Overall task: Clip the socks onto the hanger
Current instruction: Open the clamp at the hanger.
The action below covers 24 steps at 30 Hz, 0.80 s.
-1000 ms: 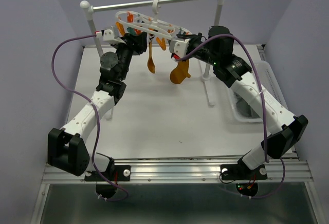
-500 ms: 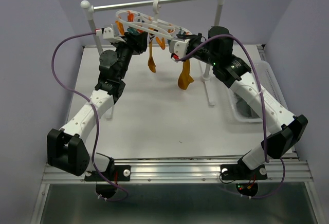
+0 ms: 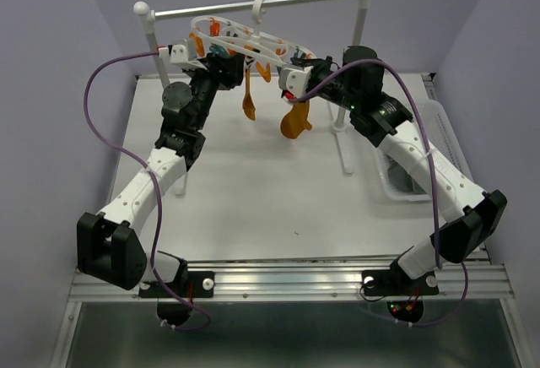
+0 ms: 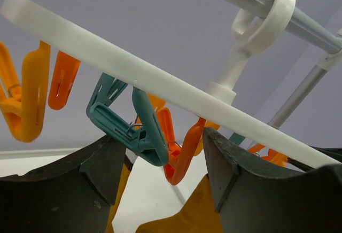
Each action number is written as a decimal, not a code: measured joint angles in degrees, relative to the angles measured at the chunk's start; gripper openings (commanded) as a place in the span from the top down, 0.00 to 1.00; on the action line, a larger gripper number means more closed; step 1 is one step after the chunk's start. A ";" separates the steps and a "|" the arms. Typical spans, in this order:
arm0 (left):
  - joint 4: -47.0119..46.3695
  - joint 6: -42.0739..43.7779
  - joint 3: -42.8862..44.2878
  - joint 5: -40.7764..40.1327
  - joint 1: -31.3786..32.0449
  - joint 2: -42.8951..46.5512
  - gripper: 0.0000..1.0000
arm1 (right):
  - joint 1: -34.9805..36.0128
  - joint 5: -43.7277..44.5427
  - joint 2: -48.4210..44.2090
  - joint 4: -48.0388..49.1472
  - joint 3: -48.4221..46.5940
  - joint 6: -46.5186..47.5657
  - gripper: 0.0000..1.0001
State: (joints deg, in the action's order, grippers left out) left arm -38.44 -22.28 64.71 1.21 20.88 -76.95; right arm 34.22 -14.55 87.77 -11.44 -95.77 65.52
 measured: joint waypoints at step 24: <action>-9.92 2.45 -3.98 2.10 0.00 -1.75 0.17 | 0.00 0.48 -1.29 1.46 2.19 -0.66 0.88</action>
State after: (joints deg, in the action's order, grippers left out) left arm -48.36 -19.84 60.73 3.31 20.88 -78.70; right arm 34.22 -14.06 86.48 -9.98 -93.58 64.86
